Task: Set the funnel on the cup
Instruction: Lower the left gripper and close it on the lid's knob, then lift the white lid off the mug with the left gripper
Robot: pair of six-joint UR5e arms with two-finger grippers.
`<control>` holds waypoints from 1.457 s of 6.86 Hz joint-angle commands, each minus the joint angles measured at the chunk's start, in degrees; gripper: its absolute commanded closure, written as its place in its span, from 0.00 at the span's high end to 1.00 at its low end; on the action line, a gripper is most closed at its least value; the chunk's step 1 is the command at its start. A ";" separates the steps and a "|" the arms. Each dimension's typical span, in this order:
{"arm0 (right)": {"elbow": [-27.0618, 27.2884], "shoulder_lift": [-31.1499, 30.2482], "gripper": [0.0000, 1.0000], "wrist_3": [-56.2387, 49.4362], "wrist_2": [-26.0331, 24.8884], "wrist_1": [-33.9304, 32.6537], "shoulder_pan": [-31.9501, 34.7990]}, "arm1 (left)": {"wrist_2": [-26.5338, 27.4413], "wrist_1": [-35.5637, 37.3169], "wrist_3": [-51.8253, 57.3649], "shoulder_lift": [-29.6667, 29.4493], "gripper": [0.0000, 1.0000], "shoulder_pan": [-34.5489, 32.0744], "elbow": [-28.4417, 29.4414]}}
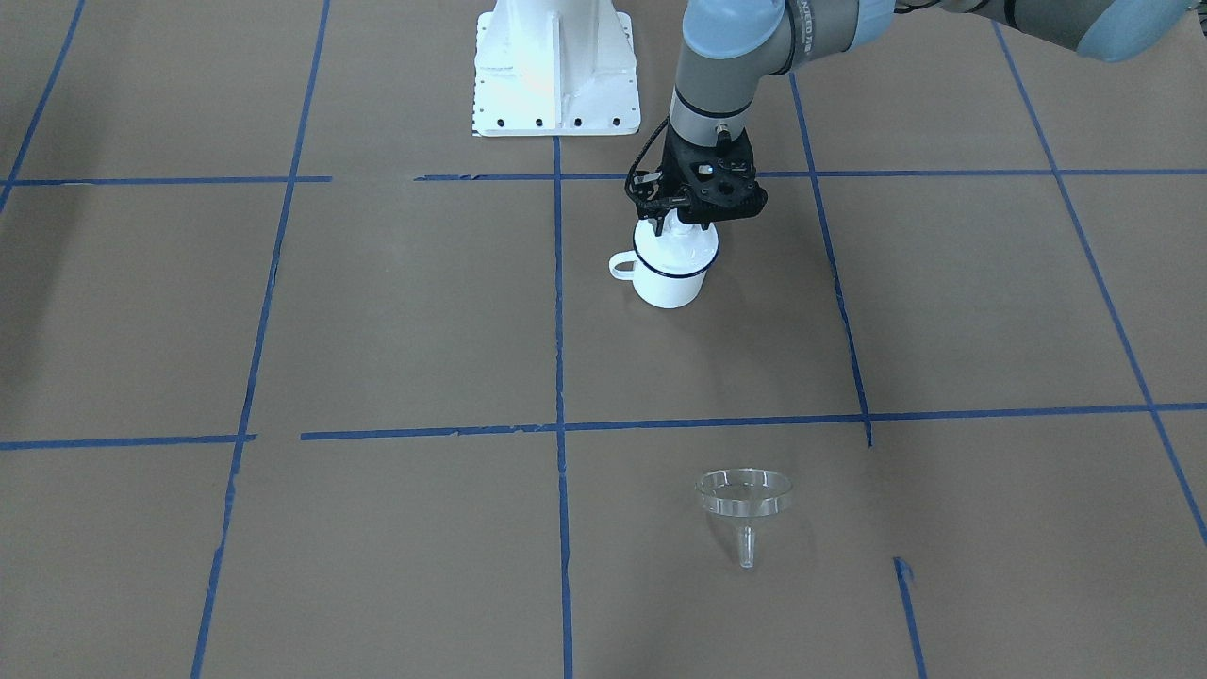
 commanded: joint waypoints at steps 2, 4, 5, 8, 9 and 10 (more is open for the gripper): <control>-0.08 0.00 1.00 0.00 0.00 0.00 0.00 | -0.03 0.00 -0.06 0.23 0.02 -0.09 -0.65; 0.00 0.00 1.00 0.00 0.00 0.00 0.00 | 0.06 0.09 0.03 0.32 0.00 -0.09 -2.31; 0.00 0.00 1.00 0.00 0.00 0.00 0.00 | -0.03 0.70 0.55 0.49 0.00 -1.05 -5.45; 0.00 0.00 1.00 0.00 0.00 0.00 0.00 | -1.78 5.96 17.79 9.13 0.00 -10.96 -18.09; 0.00 0.00 1.00 0.00 0.00 0.00 0.00 | -2.83 4.93 23.27 16.76 0.00 -12.21 -21.10; 0.00 0.00 1.00 0.00 0.00 0.00 0.00 | -3.02 -0.65 25.32 22.76 0.00 -12.22 -20.00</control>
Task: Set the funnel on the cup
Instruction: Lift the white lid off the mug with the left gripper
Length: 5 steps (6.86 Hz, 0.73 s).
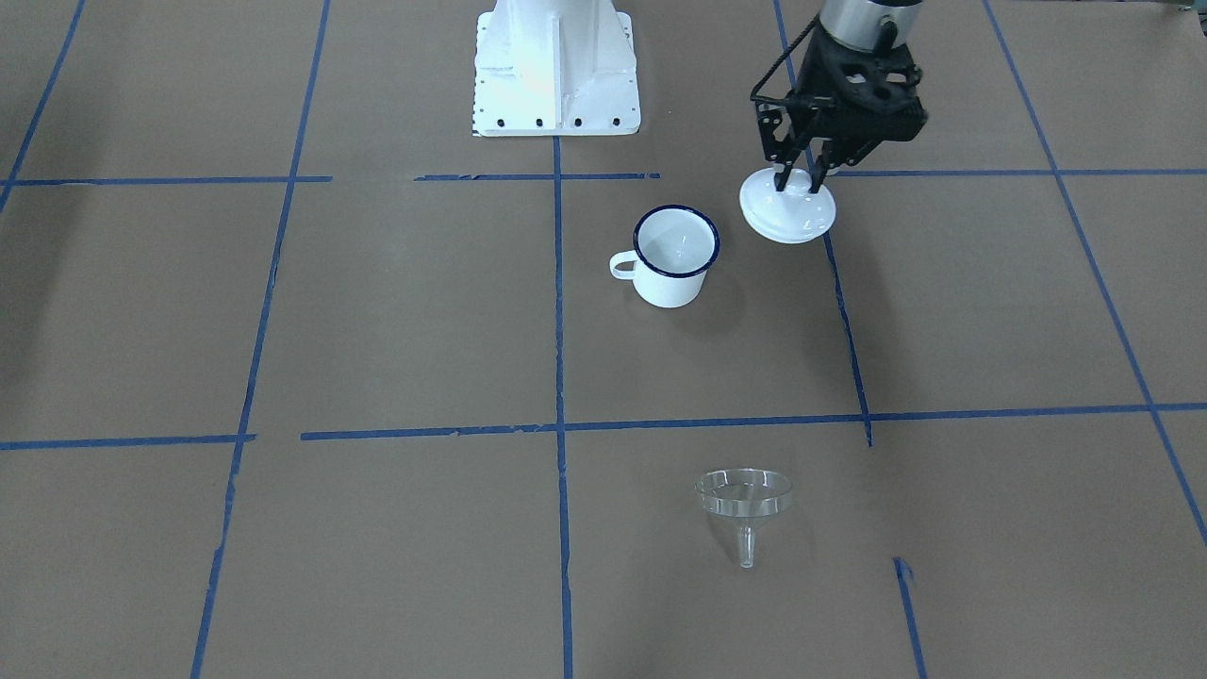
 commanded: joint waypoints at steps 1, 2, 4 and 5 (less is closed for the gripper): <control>-0.09 0.00 1.00 0.00 0.00 0.00 0.00 | -0.57 -15.17 3.19 10.78 0.00 -0.62 4.39; 0.00 0.00 1.00 0.00 0.00 0.00 0.00 | -0.57 -21.81 1.26 10.64 0.00 0.08 10.88; 0.00 0.00 1.00 0.00 0.00 0.00 0.00 | -0.39 -29.41 0.98 10.55 0.00 2.00 18.47; 0.00 0.00 1.00 0.00 0.00 0.00 0.00 | -0.48 -29.61 0.89 10.29 0.00 2.80 19.20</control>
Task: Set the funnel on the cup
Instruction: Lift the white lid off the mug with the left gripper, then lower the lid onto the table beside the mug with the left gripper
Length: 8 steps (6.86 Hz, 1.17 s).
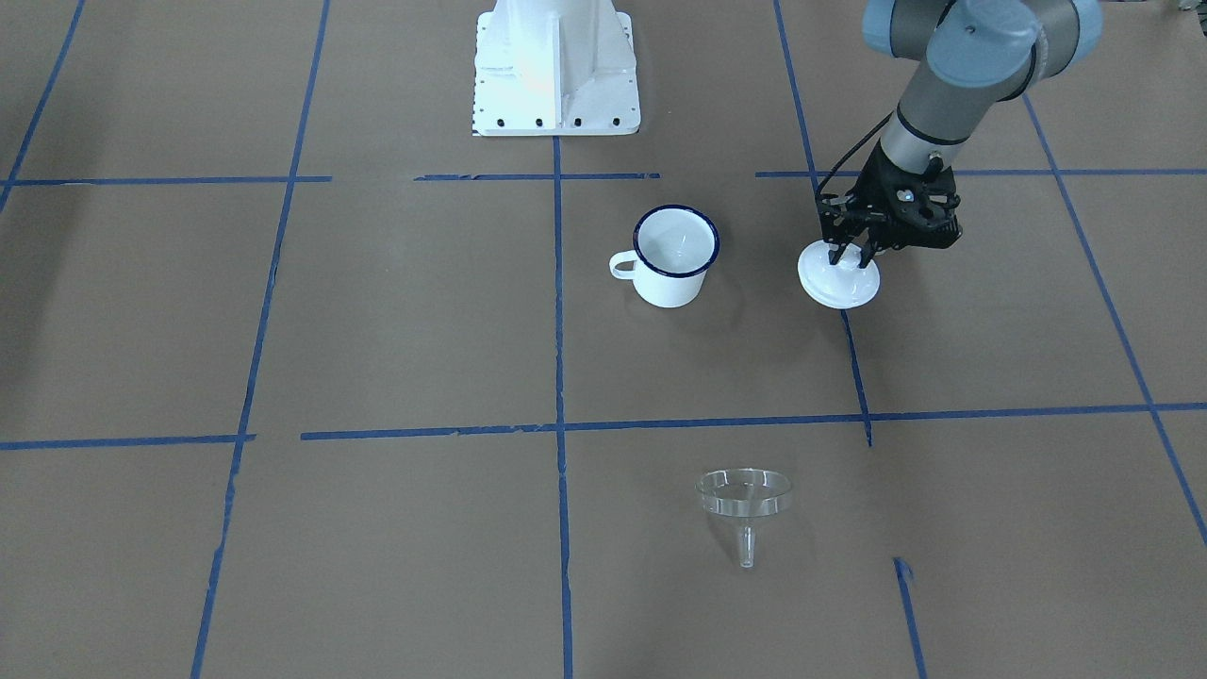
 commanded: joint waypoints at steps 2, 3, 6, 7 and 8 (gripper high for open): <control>0.00 0.00 1.00 0.00 0.00 0.00 0.00 | -0.03 -1.90 -0.26 -0.67 0.00 3.44 2.57; 0.00 0.00 1.00 0.00 0.00 0.00 0.00 | 0.15 -1.90 -0.26 -1.45 0.00 4.06 3.27; 0.00 0.00 1.00 0.00 0.00 0.00 0.00 | 0.24 -1.90 -0.26 -1.90 0.00 4.94 3.97; 0.00 0.00 1.00 0.00 0.00 0.00 0.00 | 0.24 -1.90 -0.26 -2.16 0.00 5.12 4.41; 0.00 0.00 1.00 0.00 0.00 0.00 0.00 | 0.24 -1.90 -0.18 -2.77 0.06 5.12 5.29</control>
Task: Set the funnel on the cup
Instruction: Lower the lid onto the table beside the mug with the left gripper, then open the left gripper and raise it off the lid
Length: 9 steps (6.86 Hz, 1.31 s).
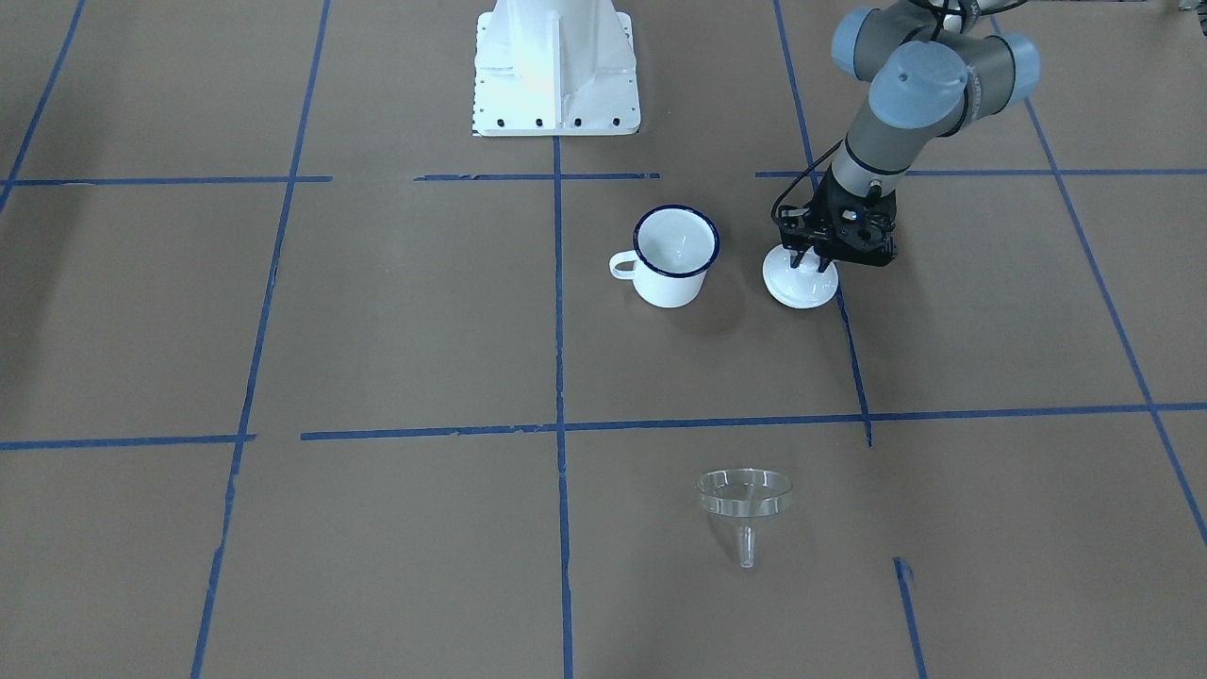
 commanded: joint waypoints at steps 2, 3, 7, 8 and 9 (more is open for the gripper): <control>-0.09 0.00 1.00 0.00 0.00 0.00 0.00 | 0.09 -0.01 -0.01 -1.37 0.99 0.10 1.03; 0.00 0.09 1.00 0.00 0.00 0.00 0.00 | 0.09 0.08 -0.01 -1.54 1.00 -0.08 -0.10; 0.00 0.00 1.00 0.00 0.00 0.00 0.00 | 13.16 -3.31 -37.07 -11.38 1.00 -3.94 -3.63; 0.00 0.00 1.00 0.00 0.00 0.00 0.00 | 17.54 -10.74 -48.24 -11.48 1.00 -3.77 -2.41; 0.00 0.00 1.00 0.00 0.00 0.00 0.00 | 21.59 -18.13 -59.31 -12.52 1.00 -3.59 1.69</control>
